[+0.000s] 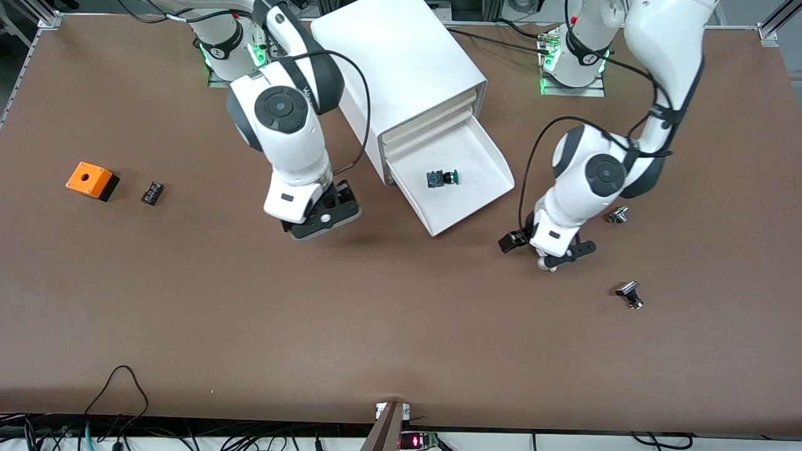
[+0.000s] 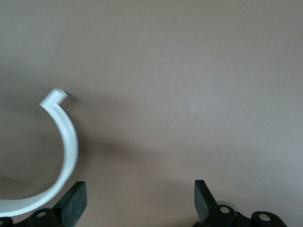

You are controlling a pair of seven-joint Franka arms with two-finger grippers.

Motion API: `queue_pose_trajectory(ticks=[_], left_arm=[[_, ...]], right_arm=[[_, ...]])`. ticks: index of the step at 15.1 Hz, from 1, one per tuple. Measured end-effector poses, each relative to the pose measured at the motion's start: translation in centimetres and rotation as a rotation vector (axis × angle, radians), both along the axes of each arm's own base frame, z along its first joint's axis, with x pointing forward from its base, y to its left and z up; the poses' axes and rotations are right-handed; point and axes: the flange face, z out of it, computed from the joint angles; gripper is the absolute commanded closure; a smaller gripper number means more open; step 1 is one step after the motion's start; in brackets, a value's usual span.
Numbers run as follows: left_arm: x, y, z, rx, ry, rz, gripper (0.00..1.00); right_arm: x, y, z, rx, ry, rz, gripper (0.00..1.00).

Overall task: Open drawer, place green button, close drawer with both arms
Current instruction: 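Open the right gripper and lift away while the left gripper approaches the drawer, then push the drawer shut with the left gripper while the right gripper withdraws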

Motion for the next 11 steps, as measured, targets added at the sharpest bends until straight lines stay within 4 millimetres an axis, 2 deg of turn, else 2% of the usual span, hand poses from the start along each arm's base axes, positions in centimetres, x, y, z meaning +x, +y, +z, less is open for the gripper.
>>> queue_pose_trajectory(ticks=[3, 6, 8, 11], left_arm=[[-1.2, -1.6, -1.7, -0.006, 0.012, 0.034, 0.00], [-2.3, -2.6, -2.4, -0.001, 0.035, 0.045, 0.00], [-4.3, -4.3, -3.5, 0.002, 0.067, 0.010, 0.00], [-7.6, -7.4, -4.8, 0.004, 0.109, -0.045, 0.00]], right_arm=[[-0.1, -1.9, -0.7, -0.040, 0.049, -0.223, 0.00], [1.2, -4.5, -0.3, -0.034, 0.033, -0.431, 0.00], [2.9, -8.2, 0.4, -0.025, 0.021, -0.526, 0.00], [5.6, -15.7, 2.2, -0.009, 0.001, -0.640, 0.00]])
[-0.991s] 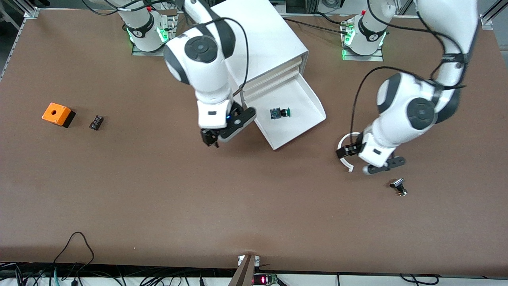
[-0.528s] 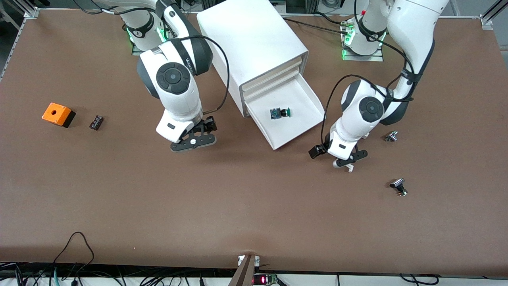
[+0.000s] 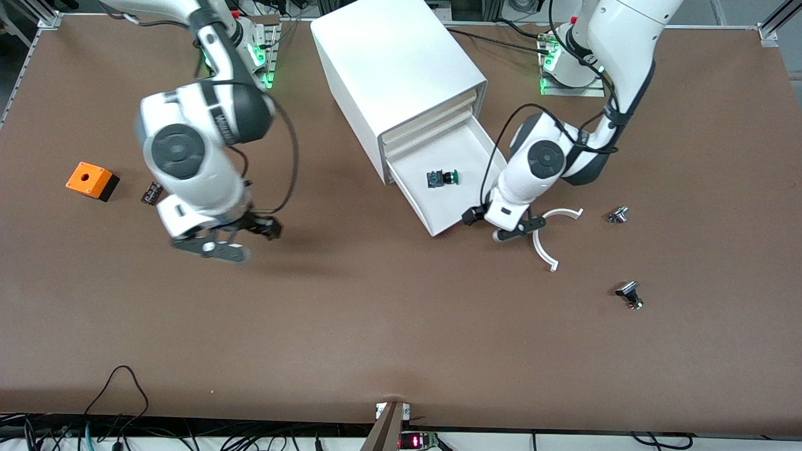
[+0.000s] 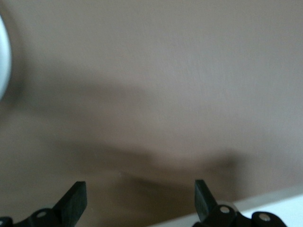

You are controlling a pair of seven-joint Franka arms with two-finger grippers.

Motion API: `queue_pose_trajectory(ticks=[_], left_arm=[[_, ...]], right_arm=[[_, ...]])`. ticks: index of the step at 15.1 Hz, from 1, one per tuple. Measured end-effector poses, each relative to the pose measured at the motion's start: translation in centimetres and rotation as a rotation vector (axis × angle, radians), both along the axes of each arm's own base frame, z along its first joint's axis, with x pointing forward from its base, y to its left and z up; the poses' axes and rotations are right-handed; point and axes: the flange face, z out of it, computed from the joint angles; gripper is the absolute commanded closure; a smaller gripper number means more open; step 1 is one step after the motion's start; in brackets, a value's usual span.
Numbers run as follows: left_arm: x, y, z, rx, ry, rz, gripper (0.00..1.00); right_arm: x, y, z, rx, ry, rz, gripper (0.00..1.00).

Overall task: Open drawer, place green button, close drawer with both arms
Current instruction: 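Push the drawer shut with the left gripper while the right gripper withdraws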

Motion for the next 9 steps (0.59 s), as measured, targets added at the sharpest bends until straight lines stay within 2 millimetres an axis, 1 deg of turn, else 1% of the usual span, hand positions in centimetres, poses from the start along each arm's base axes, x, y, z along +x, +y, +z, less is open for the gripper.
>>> queue_pose_trajectory(ticks=[1, 2, 4, 5, 6, 9], left_arm=[[-0.6, -0.5, -0.2, 0.001, 0.006, -0.011, 0.00], [-1.1, -0.9, -0.3, 0.001, 0.011, -0.021, 0.00], [-2.5, -2.0, -0.6, 0.000, 0.029, -0.048, 0.00], [-3.6, -2.8, -0.9, 0.001, 0.044, -0.070, 0.00], [-4.9, -3.8, -1.1, 0.004, 0.057, -0.096, 0.00], [-7.8, -6.2, -0.7, 0.022, 0.084, -0.167, 0.00]], right_arm=[[0.5, -2.1, 0.7, 0.002, -0.007, -0.027, 0.00], [0.6, -3.7, 1.4, -0.001, -0.002, -0.051, 0.00], [-0.2, -6.4, 3.2, -0.018, 0.039, -0.095, 0.00], [-0.5, -7.9, 4.5, -0.021, 0.046, -0.113, 0.00], [-0.8, -9.8, 6.1, -0.019, 0.040, -0.121, 0.00], [-1.5, -16.6, 10.5, -0.013, 0.002, -0.084, 0.00]])
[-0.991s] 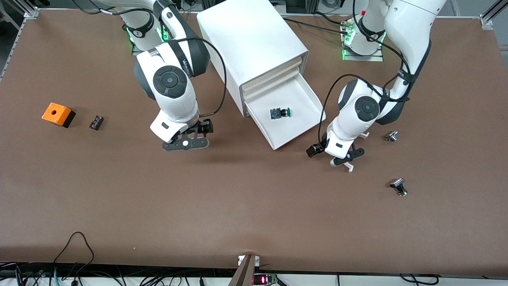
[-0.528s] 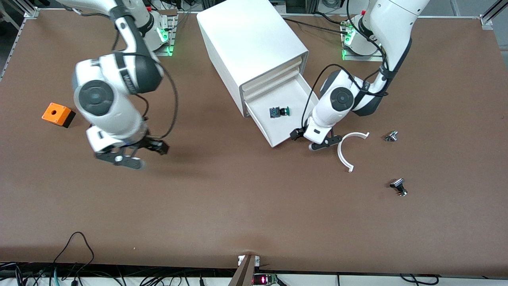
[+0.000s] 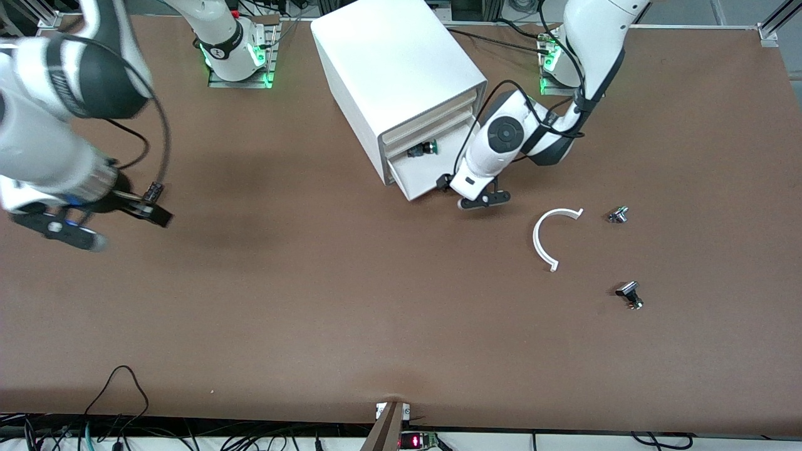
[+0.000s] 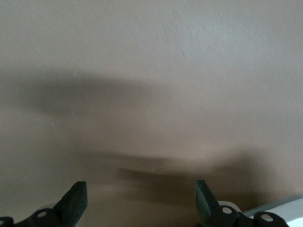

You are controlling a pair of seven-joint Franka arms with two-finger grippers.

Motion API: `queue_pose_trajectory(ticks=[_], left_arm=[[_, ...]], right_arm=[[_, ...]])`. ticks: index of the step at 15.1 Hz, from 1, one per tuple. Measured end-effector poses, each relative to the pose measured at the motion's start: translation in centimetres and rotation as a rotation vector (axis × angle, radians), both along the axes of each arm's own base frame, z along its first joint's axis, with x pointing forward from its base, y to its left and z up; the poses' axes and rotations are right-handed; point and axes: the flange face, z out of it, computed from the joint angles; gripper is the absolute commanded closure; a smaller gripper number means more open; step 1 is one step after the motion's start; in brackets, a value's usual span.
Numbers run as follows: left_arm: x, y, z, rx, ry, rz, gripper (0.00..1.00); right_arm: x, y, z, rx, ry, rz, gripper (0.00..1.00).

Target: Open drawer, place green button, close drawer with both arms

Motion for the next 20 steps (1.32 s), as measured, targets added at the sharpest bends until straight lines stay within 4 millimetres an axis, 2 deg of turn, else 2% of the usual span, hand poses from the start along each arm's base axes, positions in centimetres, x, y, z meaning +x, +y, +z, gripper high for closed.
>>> queue_pose_trajectory(ticks=[2, 5, 8, 10, 12, 14, 16, 18, 20], left_arm=[[-1.6, -0.9, 0.4, 0.017, 0.026, -0.037, 0.00], [-2.9, -1.7, 0.8, 0.026, 0.044, -0.066, 0.00], [-4.4, -3.1, 0.9, 0.019, 0.054, -0.103, 0.00], [-5.4, -3.6, 0.8, 0.019, 0.061, -0.122, 0.00], [-5.4, -3.6, 0.8, 0.020, 0.062, -0.123, 0.00], [-4.1, -2.4, 1.3, 0.018, 0.050, -0.088, 0.00], [-0.7, 0.6, 2.6, 0.007, 0.016, -0.006, 0.00], [3.9, 4.5, 5.4, -0.016, -0.047, 0.091, 0.00], [8.2, 8.3, 9.4, -0.040, -0.131, 0.181, 0.00]], right_arm=[[-0.6, -3.7, 1.9, -0.008, -0.009, 0.087, 0.00], [-1.4, -6.6, 3.5, -0.016, -0.016, 0.162, 0.00], [-2.6, -7.5, 4.3, -0.013, 0.015, 0.184, 0.00], [-3.1, -7.5, 3.8, -0.006, 0.044, 0.209, 0.00], [-3.8, -7.5, 3.1, 0.003, 0.067, 0.239, 0.00], [-4.8, -7.6, 2.7, 0.032, 0.080, 0.261, 0.00], [-5.7, -7.8, 2.9, 0.054, 0.079, 0.266, 0.00], [-6.1, -7.8, 3.1, 0.062, 0.076, 0.266, 0.00], [-6.6, -7.8, 2.9, 0.067, 0.080, 0.266, 0.00]])
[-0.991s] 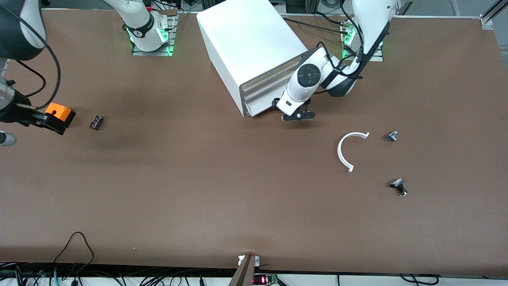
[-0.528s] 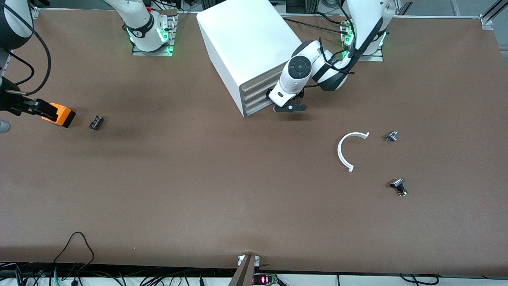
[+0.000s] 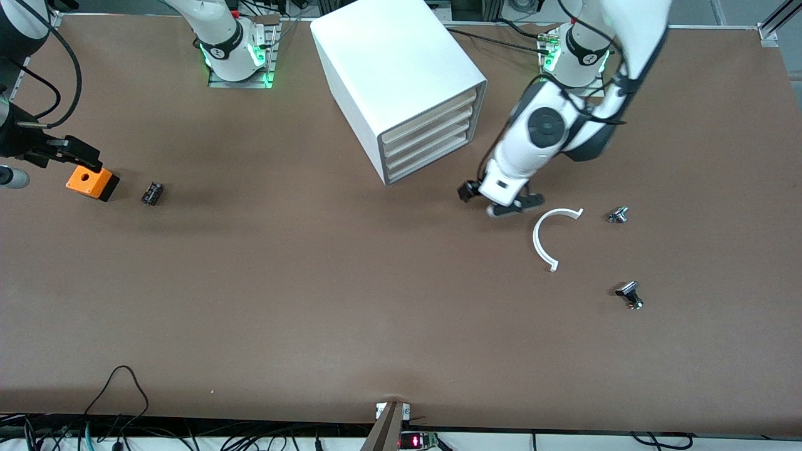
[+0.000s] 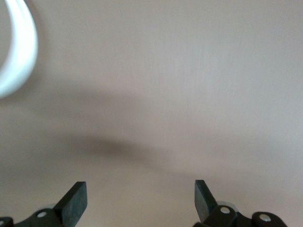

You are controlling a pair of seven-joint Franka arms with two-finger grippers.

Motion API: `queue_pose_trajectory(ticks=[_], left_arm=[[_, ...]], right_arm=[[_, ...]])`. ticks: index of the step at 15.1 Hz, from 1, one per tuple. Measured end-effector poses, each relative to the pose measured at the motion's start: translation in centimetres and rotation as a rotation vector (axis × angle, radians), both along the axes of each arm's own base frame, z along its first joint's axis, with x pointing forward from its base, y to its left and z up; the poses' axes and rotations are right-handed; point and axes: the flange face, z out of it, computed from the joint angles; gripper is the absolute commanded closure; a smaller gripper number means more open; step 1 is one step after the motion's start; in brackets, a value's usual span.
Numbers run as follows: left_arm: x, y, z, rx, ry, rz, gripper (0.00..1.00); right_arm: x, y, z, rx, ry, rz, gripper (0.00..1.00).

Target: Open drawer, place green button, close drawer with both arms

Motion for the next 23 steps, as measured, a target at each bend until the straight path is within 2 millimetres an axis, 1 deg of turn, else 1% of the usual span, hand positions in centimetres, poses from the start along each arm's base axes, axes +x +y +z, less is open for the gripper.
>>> queue_pose_trajectory(ticks=[2, 3, 5, 7, 8, 10, 11, 12, 14, 16, 17, 19, 23], left_arm=[[3.2, 3.9, 3.8, 0.000, -0.063, 0.063, 0.00], [4.4, 5.9, 5.4, 0.015, -0.075, 0.054, 0.00], [6.3, 9.6, 8.8, 0.051, -0.071, -0.032, 0.00], [7.9, 12.9, 12.9, 0.076, -0.057, -0.128, 0.00], [8.5, 14.7, 15.3, 0.087, -0.050, -0.175, 0.00], [8.7, 18.2, 20.2, 0.105, -0.038, -0.255, 0.00], [8.3, 19.7, 22.4, 0.112, -0.027, -0.280, 0.00], [7.5, 21.1, 24.5, 0.118, -0.012, -0.293, 0.00], [5.6, 22.6, 27.7, 0.130, 0.006, -0.297, 0.00], [4.4, 23.3, 29.6, 0.157, -0.001, -0.293, 0.00], [4.0, 23.5, 30.1, 0.167, -0.003, -0.293, 0.00], [3.9, 23.7, 30.1, 0.171, -0.002, -0.291, 0.00], [3.9, 24.1, 29.5, 0.169, 0.011, -0.303, 0.00]], right_arm=[[-0.8, 0.0, -0.5, 0.003, -0.010, 0.002, 0.00], [-1.2, 0.0, -0.8, 0.005, -0.023, 0.004, 0.00], [-2.0, 0.0, -1.1, 0.007, -0.039, 0.006, 0.00], [-2.3, 0.0, -1.1, 0.008, -0.040, 0.005, 0.00], [-2.4, -0.1, -1.1, 0.008, -0.039, 0.005, 0.00], [-2.6, -0.1, -1.1, 0.009, -0.032, 0.005, 0.00], [-2.6, -0.1, -1.1, 0.009, -0.032, 0.005, 0.00], [-2.6, -0.1, -1.1, 0.009, -0.032, 0.005, 0.00], [-2.6, -0.1, -1.1, 0.009, -0.033, 0.005, 0.00], [-2.5, -0.1, -1.0, 0.009, -0.035, 0.005, 0.00], [-2.5, -0.1, -1.0, 0.009, -0.037, 0.005, 0.00], [-2.5, -0.1, -0.9, 0.009, -0.038, 0.005, 0.00], [-2.5, -0.1, -0.9, 0.009, -0.038, 0.005, 0.00]])
